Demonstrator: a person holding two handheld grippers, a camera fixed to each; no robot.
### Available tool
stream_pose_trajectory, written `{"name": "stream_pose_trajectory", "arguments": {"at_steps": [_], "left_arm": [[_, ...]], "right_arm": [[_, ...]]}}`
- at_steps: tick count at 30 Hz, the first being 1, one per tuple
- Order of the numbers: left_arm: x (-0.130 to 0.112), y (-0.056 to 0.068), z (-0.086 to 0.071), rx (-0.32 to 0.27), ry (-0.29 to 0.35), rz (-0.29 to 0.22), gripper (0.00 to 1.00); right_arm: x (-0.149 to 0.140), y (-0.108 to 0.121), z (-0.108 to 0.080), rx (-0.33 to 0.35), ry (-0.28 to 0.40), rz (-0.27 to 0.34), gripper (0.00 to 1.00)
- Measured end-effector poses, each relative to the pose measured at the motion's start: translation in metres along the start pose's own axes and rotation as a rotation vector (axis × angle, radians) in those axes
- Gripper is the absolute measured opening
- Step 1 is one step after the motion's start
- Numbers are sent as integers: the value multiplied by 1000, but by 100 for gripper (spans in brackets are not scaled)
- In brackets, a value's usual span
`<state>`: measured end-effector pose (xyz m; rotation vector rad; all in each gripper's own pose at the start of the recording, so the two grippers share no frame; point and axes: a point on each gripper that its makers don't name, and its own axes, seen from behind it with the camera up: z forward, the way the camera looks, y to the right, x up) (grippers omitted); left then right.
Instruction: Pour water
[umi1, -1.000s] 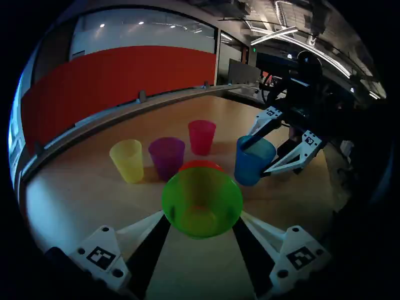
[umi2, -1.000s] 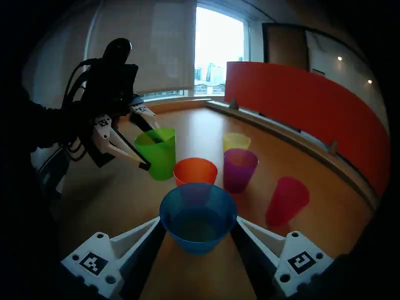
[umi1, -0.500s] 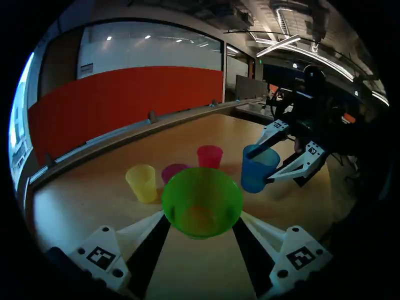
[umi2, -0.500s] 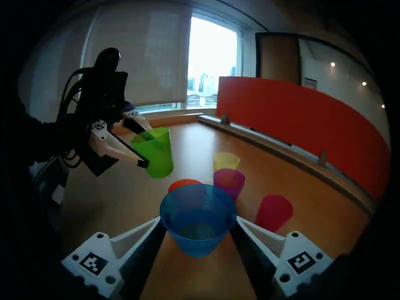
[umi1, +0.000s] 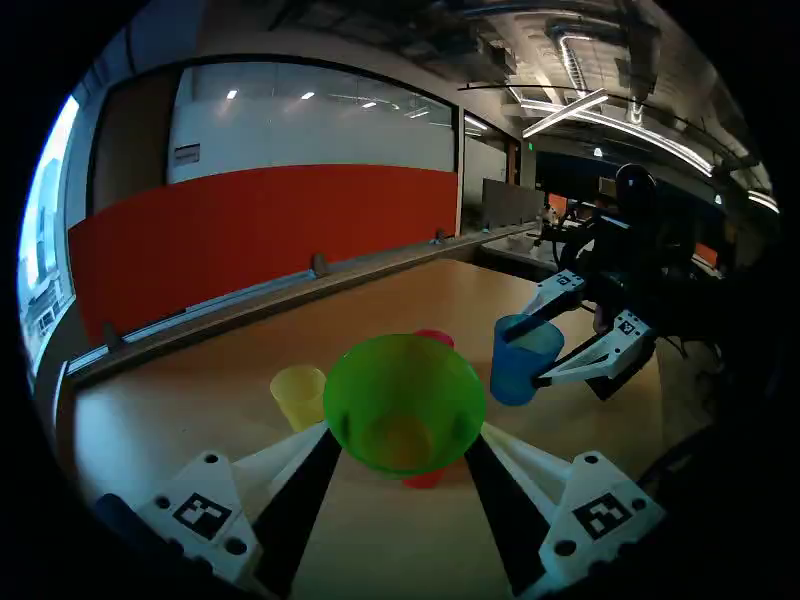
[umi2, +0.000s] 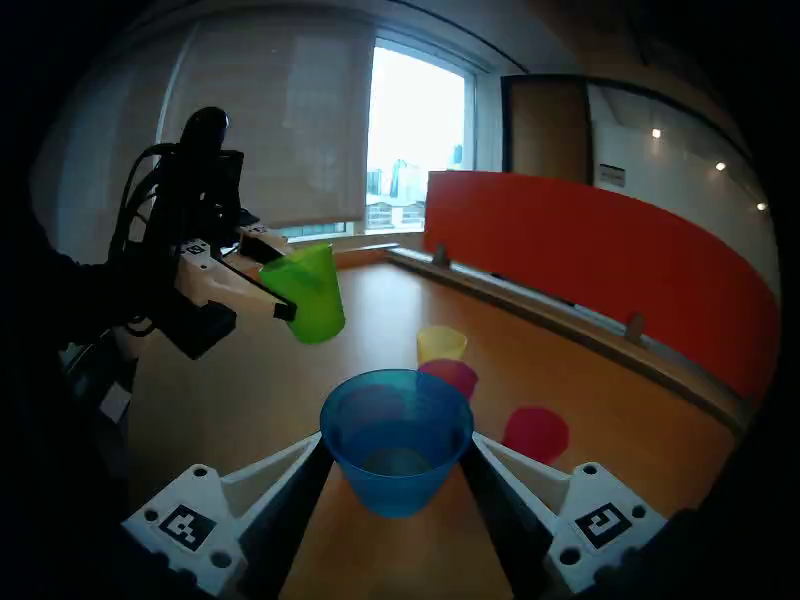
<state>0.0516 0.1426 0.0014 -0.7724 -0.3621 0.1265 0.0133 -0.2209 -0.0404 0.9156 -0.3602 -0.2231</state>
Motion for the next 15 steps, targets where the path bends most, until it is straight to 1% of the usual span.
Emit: {"name": "stream_pose_trajectory", "arguments": {"at_steps": [15], "left_arm": [[18, -4, -4, 30, 50, 3, 82]], "right_arm": [[16, 2, -3, -10, 45, 3, 88]]}}
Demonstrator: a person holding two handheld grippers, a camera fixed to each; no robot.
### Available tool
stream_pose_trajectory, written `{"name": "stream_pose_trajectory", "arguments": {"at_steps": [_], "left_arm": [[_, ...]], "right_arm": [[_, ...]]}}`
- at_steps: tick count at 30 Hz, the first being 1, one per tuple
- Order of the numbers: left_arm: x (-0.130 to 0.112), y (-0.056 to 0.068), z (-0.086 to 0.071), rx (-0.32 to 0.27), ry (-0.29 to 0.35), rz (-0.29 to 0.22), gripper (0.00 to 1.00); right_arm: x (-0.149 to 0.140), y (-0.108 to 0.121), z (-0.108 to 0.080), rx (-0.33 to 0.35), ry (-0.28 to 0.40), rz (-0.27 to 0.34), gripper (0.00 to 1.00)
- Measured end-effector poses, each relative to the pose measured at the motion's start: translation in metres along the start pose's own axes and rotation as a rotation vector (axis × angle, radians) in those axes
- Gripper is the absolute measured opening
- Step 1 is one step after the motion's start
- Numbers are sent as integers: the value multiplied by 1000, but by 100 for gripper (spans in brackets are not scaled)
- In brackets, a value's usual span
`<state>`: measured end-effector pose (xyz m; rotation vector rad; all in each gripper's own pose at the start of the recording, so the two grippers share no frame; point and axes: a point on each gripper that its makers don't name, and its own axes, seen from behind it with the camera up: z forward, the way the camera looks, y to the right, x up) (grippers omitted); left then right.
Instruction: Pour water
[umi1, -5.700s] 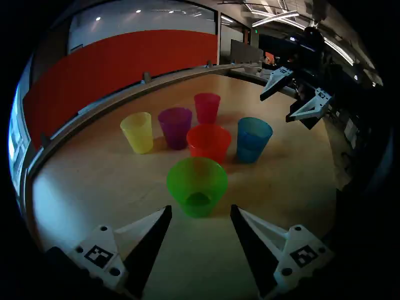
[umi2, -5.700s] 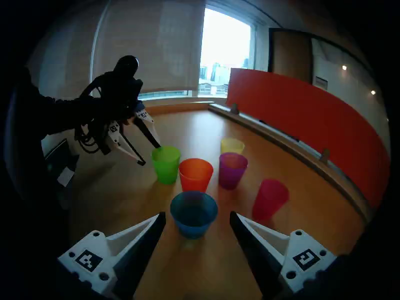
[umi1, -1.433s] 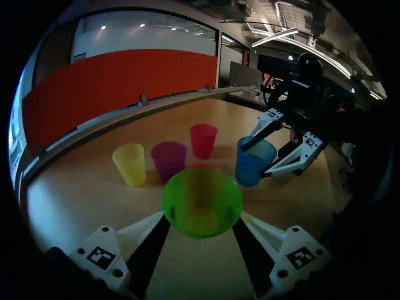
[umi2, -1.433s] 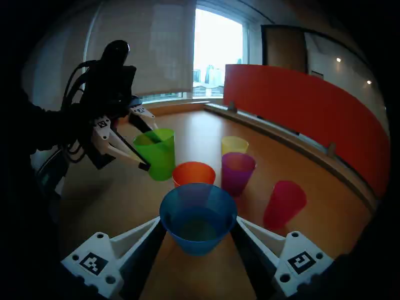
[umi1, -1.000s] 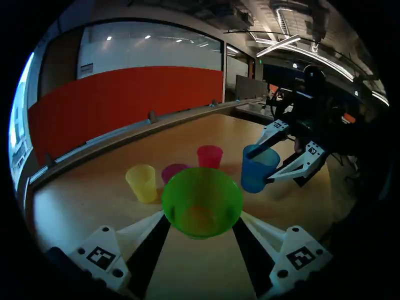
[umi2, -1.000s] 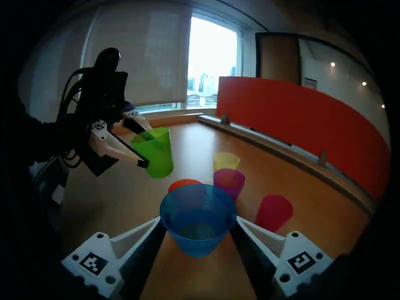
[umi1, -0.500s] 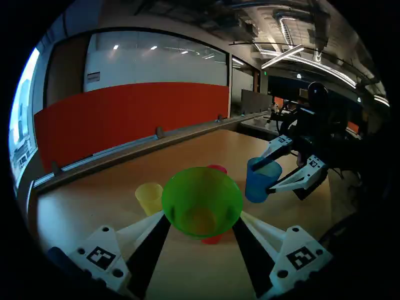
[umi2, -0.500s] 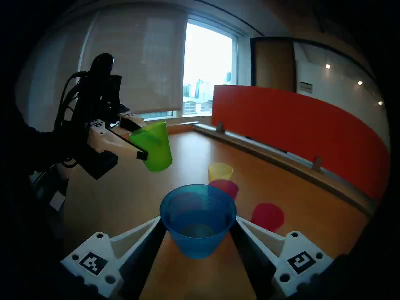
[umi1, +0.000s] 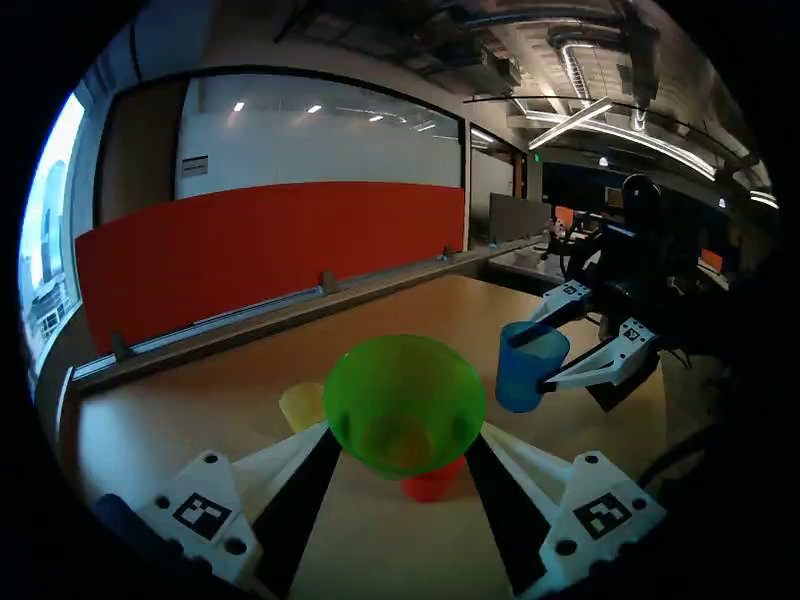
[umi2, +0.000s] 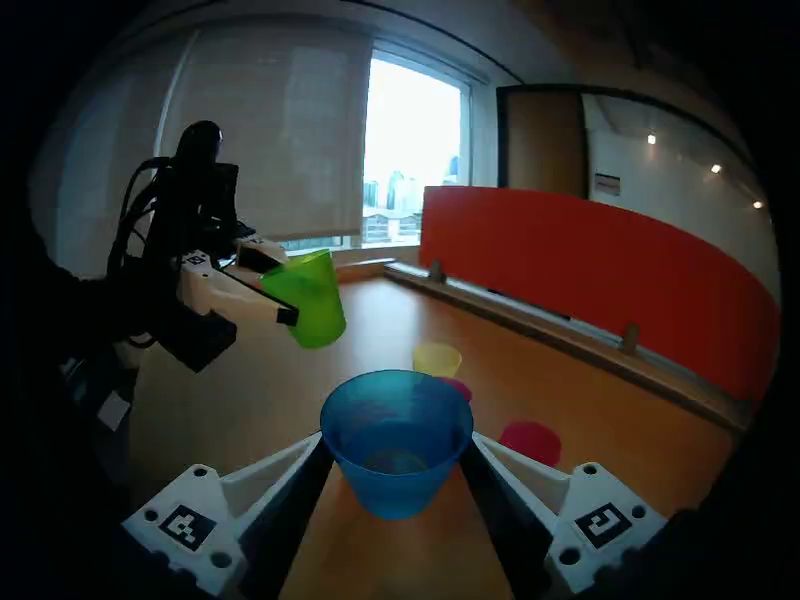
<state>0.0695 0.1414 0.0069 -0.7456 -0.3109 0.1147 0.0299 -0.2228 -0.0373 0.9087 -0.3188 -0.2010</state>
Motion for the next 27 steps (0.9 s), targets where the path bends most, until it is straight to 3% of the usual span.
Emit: {"name": "stream_pose_trajectory", "arguments": {"at_steps": [27], "left_arm": [[27, 8, -9, 2, 86, -5, 82]], "right_arm": [[25, -3, -6, -8, 87, -6, 88]]}}
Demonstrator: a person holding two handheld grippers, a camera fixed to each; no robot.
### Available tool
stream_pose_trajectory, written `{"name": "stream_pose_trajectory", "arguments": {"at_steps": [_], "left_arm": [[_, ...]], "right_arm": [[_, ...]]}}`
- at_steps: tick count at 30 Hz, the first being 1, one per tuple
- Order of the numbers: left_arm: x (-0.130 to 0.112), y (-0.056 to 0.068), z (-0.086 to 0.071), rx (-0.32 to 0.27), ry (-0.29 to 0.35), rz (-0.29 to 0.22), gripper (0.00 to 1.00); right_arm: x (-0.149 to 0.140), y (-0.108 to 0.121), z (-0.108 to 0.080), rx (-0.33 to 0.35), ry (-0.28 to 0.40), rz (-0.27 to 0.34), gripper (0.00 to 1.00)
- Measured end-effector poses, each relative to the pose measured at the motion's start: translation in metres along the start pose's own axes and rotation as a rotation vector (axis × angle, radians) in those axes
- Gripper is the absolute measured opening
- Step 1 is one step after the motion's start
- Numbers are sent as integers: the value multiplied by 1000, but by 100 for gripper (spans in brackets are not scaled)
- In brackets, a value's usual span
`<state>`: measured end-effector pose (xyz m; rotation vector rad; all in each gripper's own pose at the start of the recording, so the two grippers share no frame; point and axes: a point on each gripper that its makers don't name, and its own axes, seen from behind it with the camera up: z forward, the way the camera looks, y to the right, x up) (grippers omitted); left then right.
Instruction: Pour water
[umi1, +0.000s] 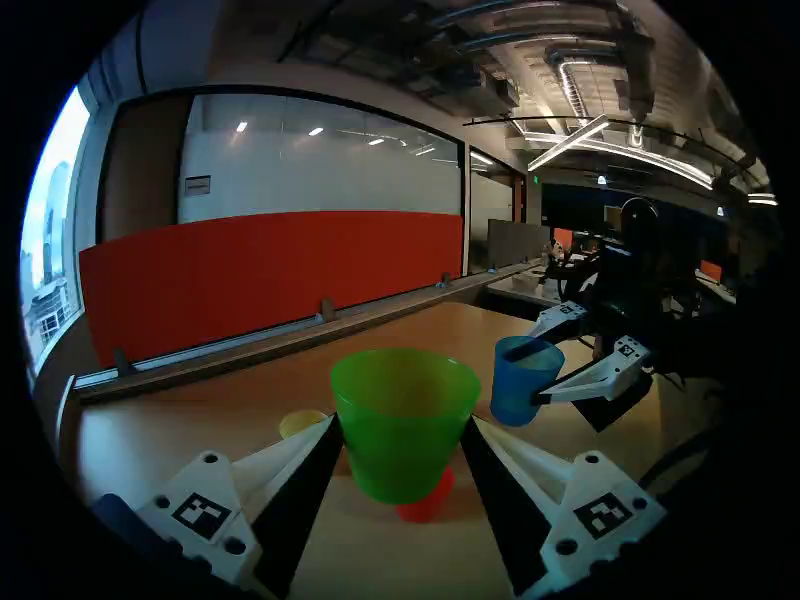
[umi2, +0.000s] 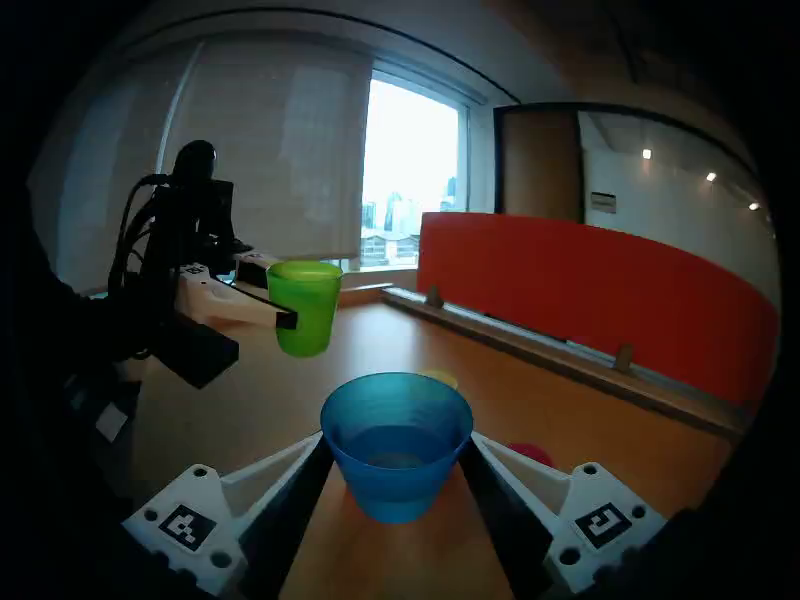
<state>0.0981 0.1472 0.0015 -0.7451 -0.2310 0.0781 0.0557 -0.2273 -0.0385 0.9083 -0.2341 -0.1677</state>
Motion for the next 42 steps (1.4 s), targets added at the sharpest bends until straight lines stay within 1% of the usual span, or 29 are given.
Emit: {"name": "stream_pose_trajectory", "arguments": {"at_steps": [6, 12, 18, 26, 29, 33, 38, 42], "left_arm": [[2, -1, -1, 5, 9, -4, 82], [3, -2, -1, 3, 18, -18, 82], [3, -2, -2, 4, 22, -18, 82], [4, 1, -2, -2, 27, -22, 82], [4, 3, -2, -6, 30, -27, 82], [3, 6, -1, -19, 31, -47, 82], [5, 6, -1, -24, 46, -75, 82], [5, 7, -3, -34, 46, -77, 81]], "right_arm": [[13, -1, 1, 0, 51, 1, 89], [26, 3, 1, -22, 104, 10, 88], [40, 9, -1, -41, 142, 10, 88], [49, 11, -2, -49, 157, -9, 88], [49, 12, -2, -49, 156, -3, 88], [52, 13, -2, -51, 161, 6, 88], [57, 14, -3, -49, 163, -8, 88], [60, 14, -2, -45, 159, -17, 88]]}}
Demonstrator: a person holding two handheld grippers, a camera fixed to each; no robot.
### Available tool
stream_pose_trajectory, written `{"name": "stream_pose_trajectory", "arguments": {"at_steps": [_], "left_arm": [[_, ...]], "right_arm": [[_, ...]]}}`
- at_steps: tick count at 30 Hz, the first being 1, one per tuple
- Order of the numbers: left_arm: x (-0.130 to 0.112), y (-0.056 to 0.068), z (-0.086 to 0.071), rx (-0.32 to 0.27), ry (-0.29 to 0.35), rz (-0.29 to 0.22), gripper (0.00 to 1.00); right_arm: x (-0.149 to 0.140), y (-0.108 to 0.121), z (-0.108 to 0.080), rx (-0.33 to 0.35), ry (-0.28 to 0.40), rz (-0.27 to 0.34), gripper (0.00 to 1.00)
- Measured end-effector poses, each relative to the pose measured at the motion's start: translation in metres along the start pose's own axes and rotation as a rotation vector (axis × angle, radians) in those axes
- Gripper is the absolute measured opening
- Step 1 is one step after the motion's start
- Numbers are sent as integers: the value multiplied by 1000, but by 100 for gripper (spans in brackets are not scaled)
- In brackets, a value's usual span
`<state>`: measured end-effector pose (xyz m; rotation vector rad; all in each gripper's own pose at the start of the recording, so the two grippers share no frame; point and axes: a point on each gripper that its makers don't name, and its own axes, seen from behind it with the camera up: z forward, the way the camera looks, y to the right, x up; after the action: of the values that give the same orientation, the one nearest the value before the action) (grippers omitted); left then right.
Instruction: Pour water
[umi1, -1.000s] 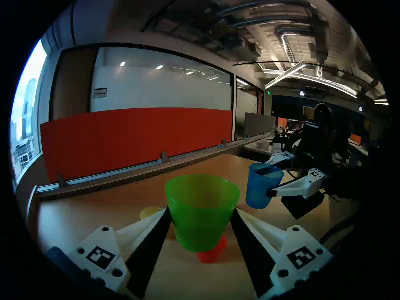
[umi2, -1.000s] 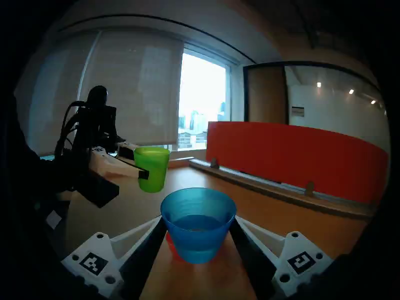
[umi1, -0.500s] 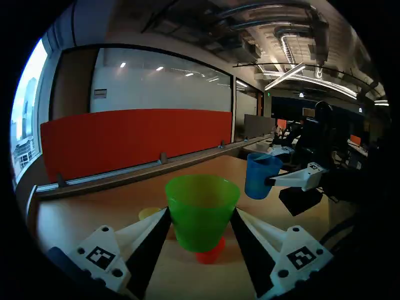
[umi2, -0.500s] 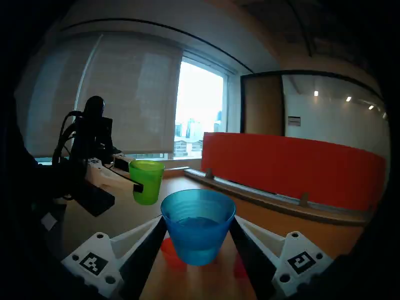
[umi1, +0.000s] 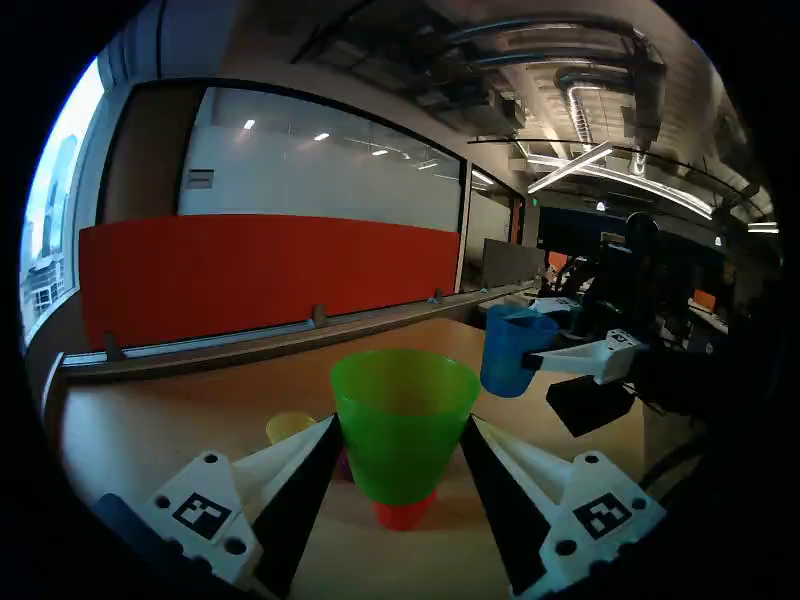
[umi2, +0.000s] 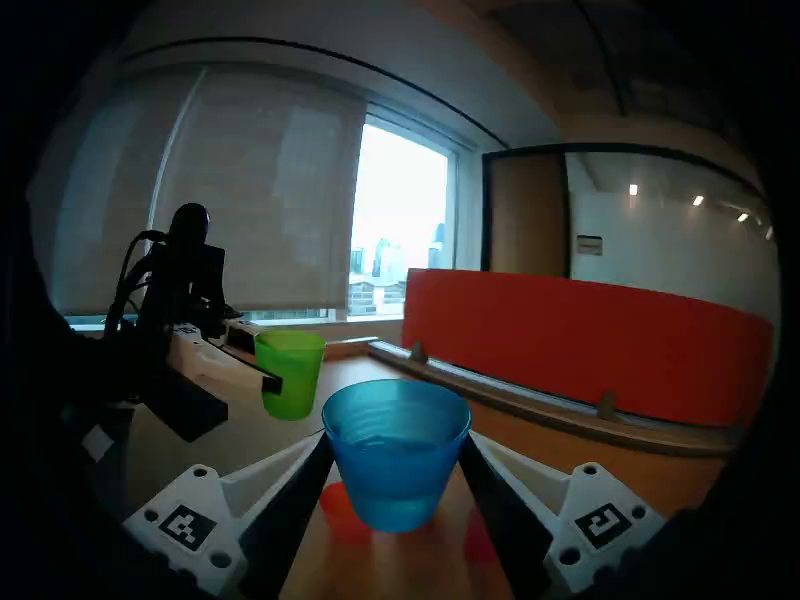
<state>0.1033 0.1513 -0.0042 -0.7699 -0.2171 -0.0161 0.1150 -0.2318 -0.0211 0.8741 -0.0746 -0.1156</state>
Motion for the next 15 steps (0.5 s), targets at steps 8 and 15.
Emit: {"name": "stream_pose_trajectory", "arguments": {"at_steps": [8, 15], "left_arm": [[-1, 5, -1, -10, 13, 27, 81], [-3, 9, 0, -20, 20, 41, 81]], "right_arm": [[9, -1, 4, 18, -10, -28, 88], [20, -3, 11, 38, -18, -72, 88]]}}
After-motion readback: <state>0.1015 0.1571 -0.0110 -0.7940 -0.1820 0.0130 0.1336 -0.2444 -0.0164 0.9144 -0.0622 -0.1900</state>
